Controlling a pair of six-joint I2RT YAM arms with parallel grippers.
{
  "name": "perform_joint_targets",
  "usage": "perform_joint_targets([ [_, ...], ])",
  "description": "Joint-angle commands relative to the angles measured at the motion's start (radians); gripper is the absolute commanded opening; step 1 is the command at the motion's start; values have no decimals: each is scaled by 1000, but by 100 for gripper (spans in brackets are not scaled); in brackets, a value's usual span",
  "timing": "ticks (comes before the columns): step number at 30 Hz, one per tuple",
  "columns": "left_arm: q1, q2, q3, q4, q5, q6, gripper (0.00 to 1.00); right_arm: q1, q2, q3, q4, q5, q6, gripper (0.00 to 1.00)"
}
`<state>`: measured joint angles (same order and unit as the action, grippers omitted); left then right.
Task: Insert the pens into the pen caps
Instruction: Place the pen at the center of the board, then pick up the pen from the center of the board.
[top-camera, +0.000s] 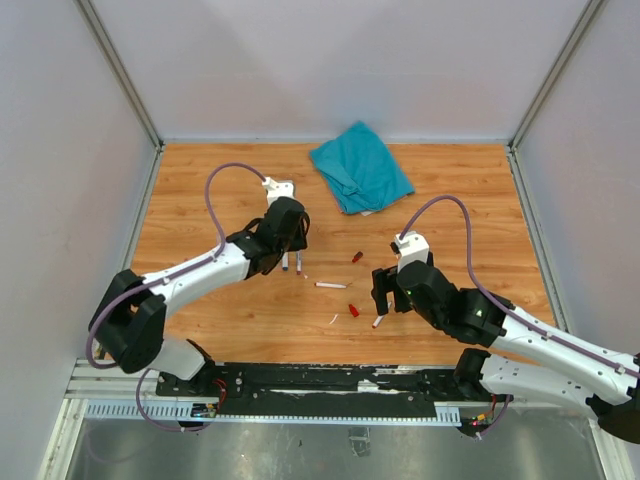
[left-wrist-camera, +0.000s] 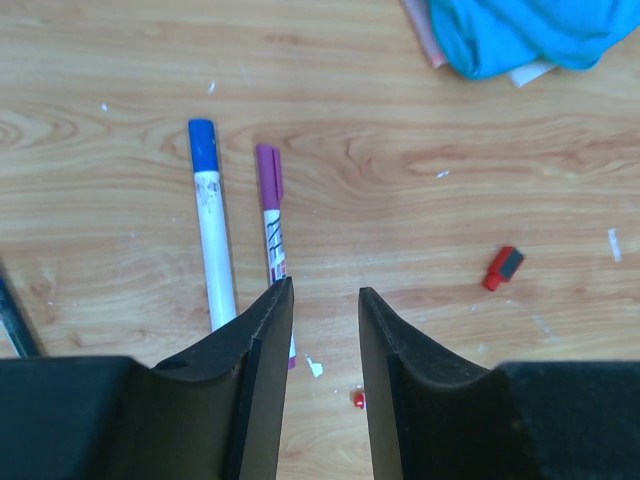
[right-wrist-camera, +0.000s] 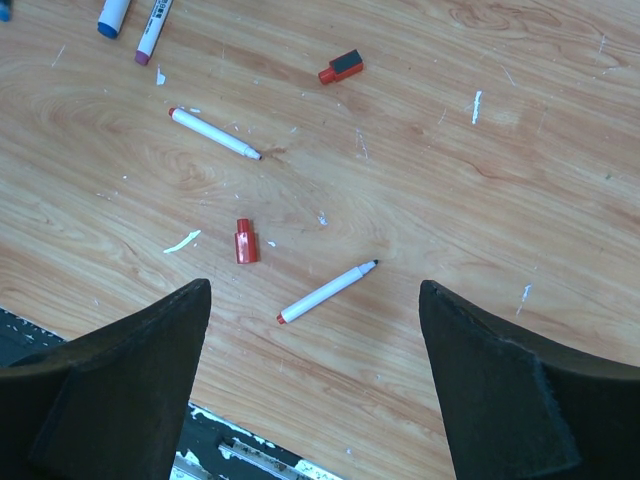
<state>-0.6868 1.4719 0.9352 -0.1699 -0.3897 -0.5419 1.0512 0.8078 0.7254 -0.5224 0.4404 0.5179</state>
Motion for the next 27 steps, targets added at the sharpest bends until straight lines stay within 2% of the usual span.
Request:
perform_joint_targets([
  [1,9,-110,-48,39,-53,21,38,2,-20,-14,-10,15,5,85],
  [9,10,-300,-151,-34,-105,-21,38,3,-15,-15,-13,16,2,85],
  [14,14,-355,-208,-125,-173,-89,38,3,-13,-15,-15,16,2,85],
  [19,73,-360,-276,-145,-144,-148,38,3,-9,-13,-30,-20,2,85],
  [27,183,-296,-295,-149,-126,-146,39,3,-19,-14,-45,-17,1,85],
])
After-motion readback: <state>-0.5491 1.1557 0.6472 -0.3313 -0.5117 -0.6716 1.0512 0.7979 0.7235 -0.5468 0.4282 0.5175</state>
